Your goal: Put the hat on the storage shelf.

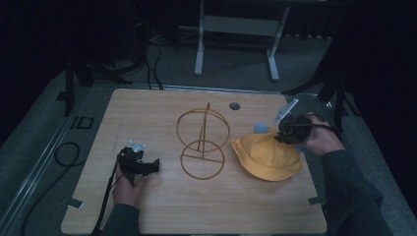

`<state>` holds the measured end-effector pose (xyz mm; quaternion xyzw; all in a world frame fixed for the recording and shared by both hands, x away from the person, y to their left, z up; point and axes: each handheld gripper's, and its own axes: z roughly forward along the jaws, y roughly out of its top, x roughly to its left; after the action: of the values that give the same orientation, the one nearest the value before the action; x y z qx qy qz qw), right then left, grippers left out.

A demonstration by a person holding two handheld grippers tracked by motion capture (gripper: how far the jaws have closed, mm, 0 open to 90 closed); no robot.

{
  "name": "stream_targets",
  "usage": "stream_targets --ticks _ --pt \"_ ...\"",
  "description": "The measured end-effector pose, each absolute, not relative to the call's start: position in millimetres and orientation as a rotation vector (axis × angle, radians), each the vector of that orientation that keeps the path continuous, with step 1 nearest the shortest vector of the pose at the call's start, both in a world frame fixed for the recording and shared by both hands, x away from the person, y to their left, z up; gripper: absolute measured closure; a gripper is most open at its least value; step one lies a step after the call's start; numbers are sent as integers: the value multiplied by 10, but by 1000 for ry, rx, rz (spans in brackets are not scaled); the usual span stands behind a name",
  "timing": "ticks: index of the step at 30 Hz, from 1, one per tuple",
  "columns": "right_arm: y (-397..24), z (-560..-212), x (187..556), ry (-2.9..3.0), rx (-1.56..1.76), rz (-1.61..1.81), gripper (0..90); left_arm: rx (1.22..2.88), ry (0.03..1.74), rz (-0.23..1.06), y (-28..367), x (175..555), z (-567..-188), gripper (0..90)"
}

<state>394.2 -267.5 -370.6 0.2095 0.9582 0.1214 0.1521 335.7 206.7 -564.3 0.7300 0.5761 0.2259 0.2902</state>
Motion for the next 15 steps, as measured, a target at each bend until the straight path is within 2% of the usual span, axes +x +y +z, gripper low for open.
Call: stream_targets --ticks 15 --pt "-2780 -3438 3907 2696 612 450 841 1947 1537 602 2067 3357 -5643 4"
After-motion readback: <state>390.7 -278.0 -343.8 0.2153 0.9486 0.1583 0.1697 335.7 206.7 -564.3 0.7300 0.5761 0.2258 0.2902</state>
